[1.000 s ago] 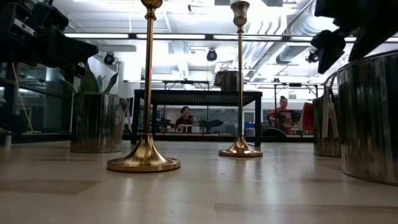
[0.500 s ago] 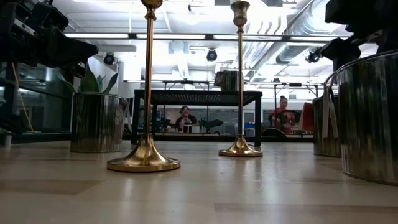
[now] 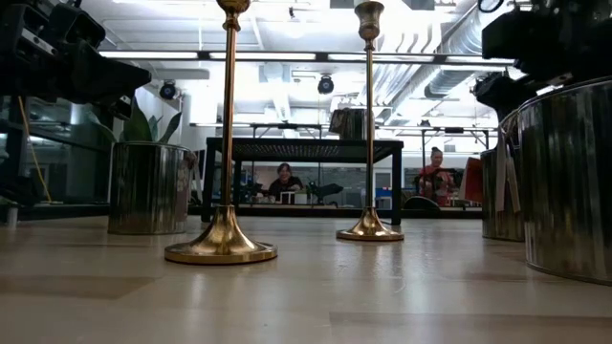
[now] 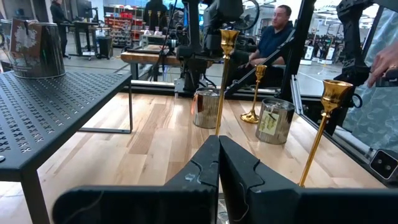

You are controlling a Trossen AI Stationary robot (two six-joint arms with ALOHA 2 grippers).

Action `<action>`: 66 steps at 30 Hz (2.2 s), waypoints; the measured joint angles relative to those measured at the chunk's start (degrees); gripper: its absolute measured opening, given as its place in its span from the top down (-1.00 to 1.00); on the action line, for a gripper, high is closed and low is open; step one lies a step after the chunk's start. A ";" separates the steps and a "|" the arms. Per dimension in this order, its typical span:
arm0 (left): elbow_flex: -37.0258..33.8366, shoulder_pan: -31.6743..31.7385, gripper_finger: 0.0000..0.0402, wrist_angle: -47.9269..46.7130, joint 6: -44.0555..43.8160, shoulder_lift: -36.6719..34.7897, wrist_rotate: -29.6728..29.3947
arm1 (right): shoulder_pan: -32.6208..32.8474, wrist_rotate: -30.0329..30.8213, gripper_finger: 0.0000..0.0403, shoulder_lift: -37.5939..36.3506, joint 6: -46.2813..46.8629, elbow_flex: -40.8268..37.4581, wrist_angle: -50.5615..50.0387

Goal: Pick & Place candle stick holders
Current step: Put the orange scented candle on the shelf

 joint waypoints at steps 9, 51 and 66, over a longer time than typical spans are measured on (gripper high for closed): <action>0.00 0.00 1.00 0.02 0.00 -0.01 0.00 | 0.00 0.58 -0.88 1.60 -1.51 0.02 1.65; 0.00 0.00 1.00 0.02 0.00 -0.01 0.00 | -3.02 -5.80 -0.88 16.62 -4.94 0.09 10.52; 0.00 0.00 1.00 0.01 0.00 0.01 0.00 | -3.02 -5.54 -0.86 16.62 -3.48 0.08 10.27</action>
